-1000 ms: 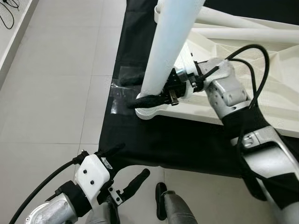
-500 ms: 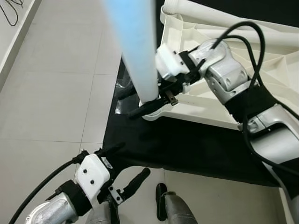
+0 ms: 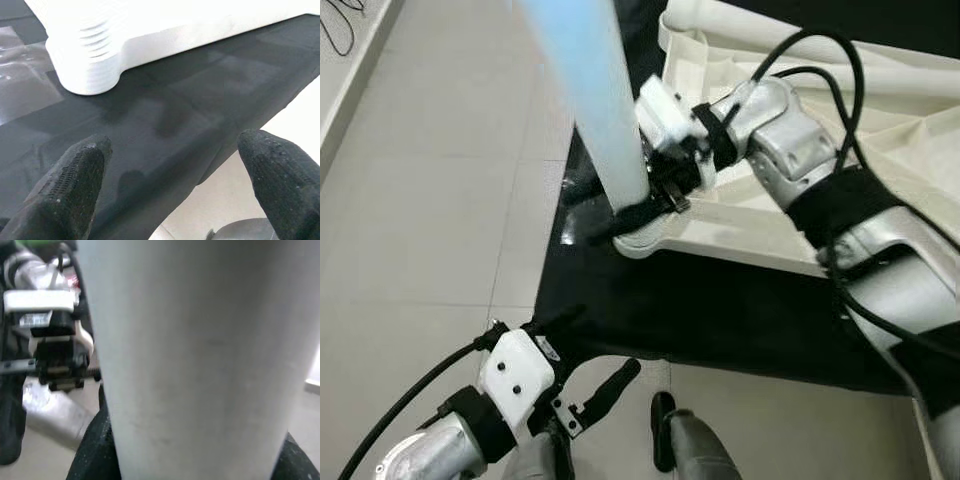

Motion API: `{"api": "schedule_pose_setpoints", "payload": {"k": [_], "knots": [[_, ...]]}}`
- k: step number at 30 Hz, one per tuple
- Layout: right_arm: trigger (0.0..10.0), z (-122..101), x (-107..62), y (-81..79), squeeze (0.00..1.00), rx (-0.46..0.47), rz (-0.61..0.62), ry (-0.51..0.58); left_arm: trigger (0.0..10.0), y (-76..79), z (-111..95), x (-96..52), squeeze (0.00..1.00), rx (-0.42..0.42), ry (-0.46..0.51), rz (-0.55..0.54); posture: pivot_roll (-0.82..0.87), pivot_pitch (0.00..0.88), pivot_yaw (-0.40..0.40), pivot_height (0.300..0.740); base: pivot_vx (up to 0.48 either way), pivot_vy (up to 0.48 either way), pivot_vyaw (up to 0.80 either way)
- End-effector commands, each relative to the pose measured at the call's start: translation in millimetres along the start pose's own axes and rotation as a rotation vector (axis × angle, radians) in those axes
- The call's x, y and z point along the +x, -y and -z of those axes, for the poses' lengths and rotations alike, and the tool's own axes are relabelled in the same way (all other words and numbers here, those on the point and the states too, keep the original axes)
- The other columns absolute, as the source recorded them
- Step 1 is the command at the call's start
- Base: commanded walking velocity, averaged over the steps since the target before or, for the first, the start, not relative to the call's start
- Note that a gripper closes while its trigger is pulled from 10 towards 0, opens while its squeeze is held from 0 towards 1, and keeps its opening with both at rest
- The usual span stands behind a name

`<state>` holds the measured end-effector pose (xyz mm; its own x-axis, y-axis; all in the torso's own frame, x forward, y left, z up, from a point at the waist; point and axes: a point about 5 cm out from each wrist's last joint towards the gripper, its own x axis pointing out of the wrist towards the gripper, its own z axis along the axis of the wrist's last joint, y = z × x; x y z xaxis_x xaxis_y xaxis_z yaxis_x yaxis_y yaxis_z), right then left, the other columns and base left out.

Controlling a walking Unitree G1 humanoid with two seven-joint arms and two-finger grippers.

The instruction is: Building children table

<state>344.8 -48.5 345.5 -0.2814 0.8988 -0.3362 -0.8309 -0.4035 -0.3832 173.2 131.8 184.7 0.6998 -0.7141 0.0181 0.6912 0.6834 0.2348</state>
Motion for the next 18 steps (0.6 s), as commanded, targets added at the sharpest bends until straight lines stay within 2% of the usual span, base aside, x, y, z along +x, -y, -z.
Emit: {"api": "schedule_pose_setpoints", "payload": {"k": [1, 4, 10, 16, 18], "knots": [[10.0, 44, 7.5, -9.1, 0.0, 0.189, 0.002, -0.016, 10.0, 3.8, 6, -2.1, 0.0, -0.017, -0.024, 0.007, 0.05, 0.475, -0.054, 0.74, 0.0, 0.0, 0.0], [10.0, 45, 7.4, -8.4, 0.0, 0.189, 0.015, -0.004, 10.0, 3.8, 6, -2.0, 0.0, -0.017, -0.024, 0.007, 0.05, 0.472, -0.051, 0.74, 0.0, 0.0, 0.0], [10.0, 63, 5.2, -15.0, 0.0, 0.194, 0.093, 0.008, 10.0, 3.7, 7, -1.5, 0.0, -0.017, -0.023, 0.01, 0.04, 0.467, -0.047, 0.74, 0.0, 0.0, 0.0], [10.0, 68, 1.8, -17.1, 0.0, 0.194, 0.131, 0.007, 10.0, 3.7, 7, -1.3, 0.0, -0.017, -0.023, 0.01, 0.04, 0.465, -0.047, 0.74, 0.0, 0.0, 0.0], [10.0, 74, -0.2, -18.3, 0.0, 0.19, 0.18, -0.013, 10.0, 3.5, 7, -0.9, 0.0, -0.017, -0.023, 0.011, 0.04, 0.458, -0.046, 0.74, 0.0, 0.0, 0.0]]}}
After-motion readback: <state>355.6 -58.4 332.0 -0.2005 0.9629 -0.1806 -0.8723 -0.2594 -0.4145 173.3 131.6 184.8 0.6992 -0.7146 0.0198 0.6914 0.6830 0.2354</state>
